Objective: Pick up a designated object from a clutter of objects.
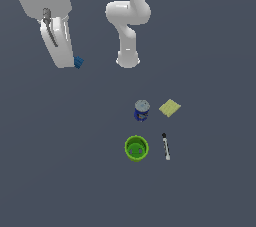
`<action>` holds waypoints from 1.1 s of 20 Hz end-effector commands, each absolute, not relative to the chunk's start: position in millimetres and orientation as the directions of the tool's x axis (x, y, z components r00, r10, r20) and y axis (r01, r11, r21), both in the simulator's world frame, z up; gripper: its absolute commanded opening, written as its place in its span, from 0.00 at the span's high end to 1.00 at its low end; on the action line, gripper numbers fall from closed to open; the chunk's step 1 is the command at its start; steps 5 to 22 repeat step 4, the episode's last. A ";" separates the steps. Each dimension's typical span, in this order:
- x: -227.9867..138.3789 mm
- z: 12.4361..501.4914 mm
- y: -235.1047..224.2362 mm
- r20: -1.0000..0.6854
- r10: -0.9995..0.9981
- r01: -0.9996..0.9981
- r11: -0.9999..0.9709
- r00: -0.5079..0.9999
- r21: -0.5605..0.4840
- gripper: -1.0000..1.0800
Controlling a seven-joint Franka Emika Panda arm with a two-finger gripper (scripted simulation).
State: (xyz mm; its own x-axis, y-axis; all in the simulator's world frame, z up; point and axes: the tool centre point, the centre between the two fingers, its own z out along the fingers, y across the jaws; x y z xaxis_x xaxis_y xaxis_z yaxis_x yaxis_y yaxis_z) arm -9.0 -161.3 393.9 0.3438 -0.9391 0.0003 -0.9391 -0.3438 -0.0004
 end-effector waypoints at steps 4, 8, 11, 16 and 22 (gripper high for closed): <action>-7.1 399.2 -165.4 0.000 -0.939 -0.939 -0.344 0.344 0.000 1.00; -7.1 399.2 -165.4 0.000 -0.939 -0.939 -0.344 0.344 0.000 1.00; -7.1 399.2 -165.4 0.000 -0.939 -0.939 -0.344 0.344 0.000 1.00; -7.1 399.2 -165.4 0.000 -0.939 -0.939 -0.344 0.344 0.000 1.00; -7.1 399.2 -165.4 0.000 -0.939 -0.939 -0.344 0.344 0.000 1.00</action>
